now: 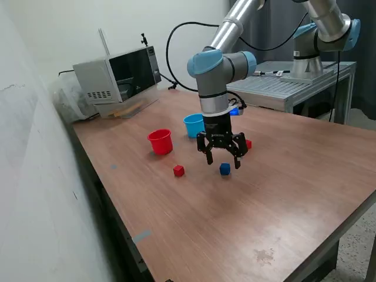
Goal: Place red objects in the red bin, and blue objects in the blue bin.
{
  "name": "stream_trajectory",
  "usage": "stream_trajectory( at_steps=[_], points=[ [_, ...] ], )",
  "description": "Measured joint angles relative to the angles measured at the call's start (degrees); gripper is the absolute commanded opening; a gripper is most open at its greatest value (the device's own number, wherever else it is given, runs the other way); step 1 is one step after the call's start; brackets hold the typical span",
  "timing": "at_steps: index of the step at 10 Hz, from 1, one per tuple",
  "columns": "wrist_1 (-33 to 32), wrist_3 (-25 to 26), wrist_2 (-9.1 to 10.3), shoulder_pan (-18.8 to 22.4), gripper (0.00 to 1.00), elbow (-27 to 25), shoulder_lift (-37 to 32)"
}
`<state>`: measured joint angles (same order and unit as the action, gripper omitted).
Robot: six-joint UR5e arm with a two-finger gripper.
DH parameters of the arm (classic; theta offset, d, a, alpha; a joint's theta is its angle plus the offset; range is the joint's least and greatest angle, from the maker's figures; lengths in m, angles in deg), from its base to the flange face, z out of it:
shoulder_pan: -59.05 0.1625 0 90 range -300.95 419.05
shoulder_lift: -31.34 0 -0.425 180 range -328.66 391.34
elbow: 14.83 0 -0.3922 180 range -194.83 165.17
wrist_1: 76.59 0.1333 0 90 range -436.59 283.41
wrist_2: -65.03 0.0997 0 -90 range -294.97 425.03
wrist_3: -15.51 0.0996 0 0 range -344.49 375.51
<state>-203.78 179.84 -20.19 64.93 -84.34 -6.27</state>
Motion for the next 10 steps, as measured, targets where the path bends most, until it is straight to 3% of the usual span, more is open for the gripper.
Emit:
stream_trajectory(
  at_steps=[3, 4, 10],
  points=[
    [0.11, -1.04, -0.48, 0.00, 1.00, -0.42, 0.63],
    [0.15, -1.54, -0.60, 0.00, 0.00, -0.45, 0.80],
    [0.27, -1.85, -3.17, 0.00, 0.00, -0.30, 1.15]
  ],
)
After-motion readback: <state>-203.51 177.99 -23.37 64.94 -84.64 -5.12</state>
